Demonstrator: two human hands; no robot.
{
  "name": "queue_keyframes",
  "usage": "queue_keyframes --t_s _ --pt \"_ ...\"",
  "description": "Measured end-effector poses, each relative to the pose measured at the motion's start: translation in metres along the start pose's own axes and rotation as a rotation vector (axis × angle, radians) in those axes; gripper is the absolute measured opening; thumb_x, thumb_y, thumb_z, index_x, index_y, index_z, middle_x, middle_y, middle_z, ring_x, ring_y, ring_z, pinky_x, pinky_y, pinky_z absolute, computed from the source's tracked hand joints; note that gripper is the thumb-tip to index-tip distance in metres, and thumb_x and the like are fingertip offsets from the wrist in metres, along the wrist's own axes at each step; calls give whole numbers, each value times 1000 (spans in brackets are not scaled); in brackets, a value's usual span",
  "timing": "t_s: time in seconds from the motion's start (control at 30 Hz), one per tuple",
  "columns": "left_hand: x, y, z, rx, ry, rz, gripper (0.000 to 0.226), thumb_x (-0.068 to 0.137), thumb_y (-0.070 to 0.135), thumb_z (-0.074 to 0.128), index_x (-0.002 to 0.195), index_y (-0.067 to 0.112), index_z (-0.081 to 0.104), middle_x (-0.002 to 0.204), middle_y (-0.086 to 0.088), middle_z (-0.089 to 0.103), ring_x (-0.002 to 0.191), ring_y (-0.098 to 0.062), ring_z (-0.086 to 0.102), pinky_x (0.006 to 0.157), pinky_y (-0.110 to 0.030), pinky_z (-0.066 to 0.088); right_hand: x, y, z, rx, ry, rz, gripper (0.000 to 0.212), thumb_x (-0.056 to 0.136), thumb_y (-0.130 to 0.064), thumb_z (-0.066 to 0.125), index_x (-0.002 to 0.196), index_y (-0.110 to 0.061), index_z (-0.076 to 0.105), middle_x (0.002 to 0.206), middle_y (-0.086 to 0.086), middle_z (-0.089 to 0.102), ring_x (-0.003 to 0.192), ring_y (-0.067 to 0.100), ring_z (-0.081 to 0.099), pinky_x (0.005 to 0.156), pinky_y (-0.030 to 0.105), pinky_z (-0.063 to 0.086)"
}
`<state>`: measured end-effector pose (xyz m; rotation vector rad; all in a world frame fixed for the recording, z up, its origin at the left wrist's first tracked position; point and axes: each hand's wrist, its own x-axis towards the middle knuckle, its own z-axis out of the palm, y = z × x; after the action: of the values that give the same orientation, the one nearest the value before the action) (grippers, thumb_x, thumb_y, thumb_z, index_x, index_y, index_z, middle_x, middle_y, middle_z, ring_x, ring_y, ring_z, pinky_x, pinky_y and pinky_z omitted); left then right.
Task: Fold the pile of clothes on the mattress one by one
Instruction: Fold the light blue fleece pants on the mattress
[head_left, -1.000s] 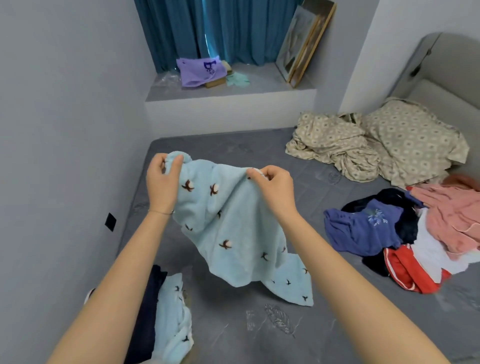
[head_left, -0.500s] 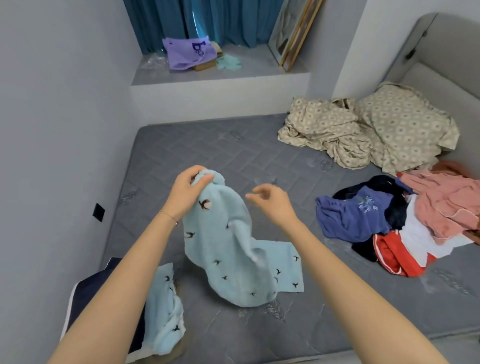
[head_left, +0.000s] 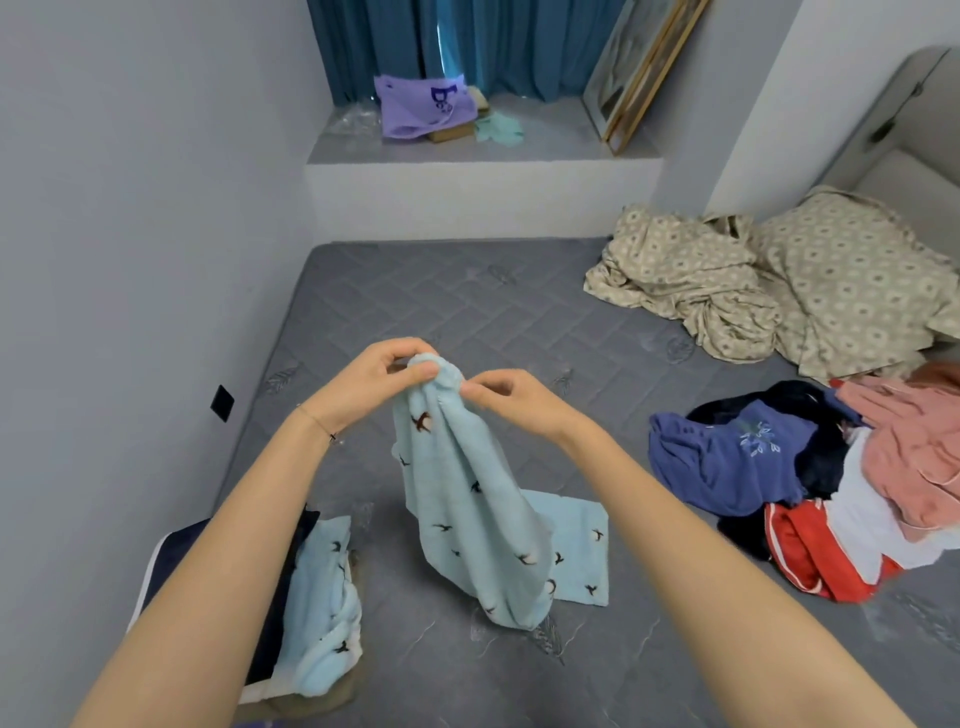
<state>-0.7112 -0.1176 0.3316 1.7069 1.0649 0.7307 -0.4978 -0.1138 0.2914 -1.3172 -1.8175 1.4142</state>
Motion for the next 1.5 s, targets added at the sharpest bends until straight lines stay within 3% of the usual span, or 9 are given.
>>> queue_keyframes --t_s 0.2,0.37,0.43,0.67,0.77,0.9,1.03,1.2,1.5 --pt "-1 0 -5 -248 55 31 21 82 41 64 84 20 65 86 7 61 82 -6 56 74 -17 46 4 1 3 39 -37 11 37 93 -37 61 83 -2 54 82 -6 50 65 -4 46 66 9 36" --pt "-1 9 -12 -397 -5 8 21 90 32 59 84 12 59 80 8 59 74 -6 56 69 -18 48 9 -2 7 75 -74 -4 57 92 -41 61 142 -39 34 133 -9 46 117 1 49 101 25 38" --pt "-1 12 -15 -399 -7 9 16 89 23 52 78 16 61 79 6 57 72 -7 55 68 -18 47 11 -8 6 4 -177 -52 48 95 -40 57 140 -37 42 137 -15 46 130 2 40 110 30 33" --pt "1 17 -31 -447 192 99 15 88 34 65 80 21 64 79 10 63 74 -3 59 69 -17 49 12 -10 -4 -20 -128 -46 57 77 -51 70 101 0 62 89 20 60 77 15 50 72 33 40" --pt "4 17 -33 -397 239 110 17 92 30 59 85 15 58 79 11 63 75 -5 58 71 -18 49 13 -3 -8 -206 -100 -29 31 85 -42 68 80 -13 59 68 1 52 65 7 42 65 27 33" --pt "11 25 -26 -485 285 172 18 96 21 48 83 18 61 79 8 65 77 -6 61 74 -20 51 13 14 5 -509 -75 18 26 84 -49 62 91 -25 59 94 2 58 105 18 36 87 35 20" --pt "13 33 -35 -573 333 223 26 98 18 40 83 18 62 82 8 69 82 -6 65 78 -21 53 7 34 19 -494 46 73 21 83 -45 61 88 -26 53 73 -9 51 86 19 46 85 38 31" --pt "11 29 -49 -461 386 199 28 99 24 48 77 27 66 82 8 69 81 -7 64 76 -22 52 5 57 16 -400 40 180 20 91 -28 61 99 -9 59 95 9 65 86 24 55 75 35 38" --pt "14 -34 -55 -121 868 -74 23 97 17 52 75 26 51 76 8 52 71 -2 48 69 -19 43 -2 49 -24 -26 93 274 29 94 -26 60 74 -15 42 64 1 35 56 11 31 49 20 25"
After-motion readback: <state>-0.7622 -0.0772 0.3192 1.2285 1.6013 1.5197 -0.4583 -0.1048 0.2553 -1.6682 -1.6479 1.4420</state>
